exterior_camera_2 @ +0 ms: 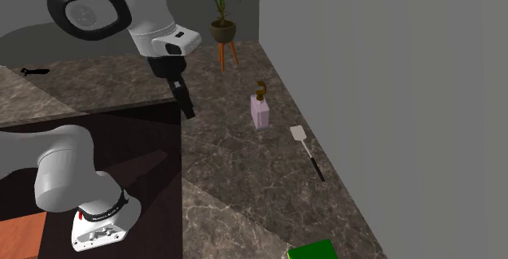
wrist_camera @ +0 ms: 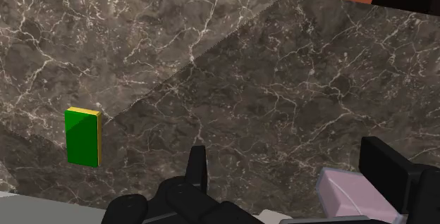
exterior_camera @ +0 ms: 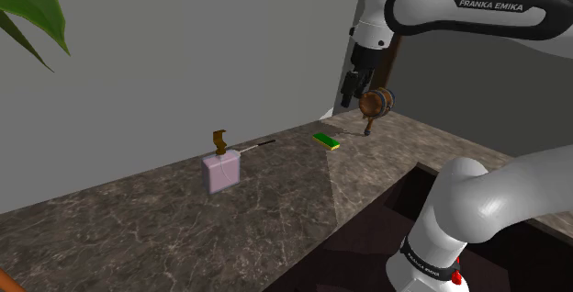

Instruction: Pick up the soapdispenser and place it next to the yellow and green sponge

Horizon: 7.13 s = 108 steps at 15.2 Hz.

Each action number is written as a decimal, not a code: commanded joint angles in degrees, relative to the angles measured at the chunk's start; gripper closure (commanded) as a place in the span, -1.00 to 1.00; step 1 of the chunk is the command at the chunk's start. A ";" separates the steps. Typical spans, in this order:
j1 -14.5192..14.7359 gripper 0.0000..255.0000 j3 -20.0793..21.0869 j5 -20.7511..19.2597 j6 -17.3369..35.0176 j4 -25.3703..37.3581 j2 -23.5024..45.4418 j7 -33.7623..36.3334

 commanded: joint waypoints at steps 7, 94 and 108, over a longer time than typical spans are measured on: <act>1.74 -1.00 1.30 4.12 11.26 -2.52 7.16 4.26; 9.19 1.00 5.98 16.77 25.16 36.75 49.95 17.75; 9.07 1.00 5.85 15.97 14.13 49.15 51.20 19.50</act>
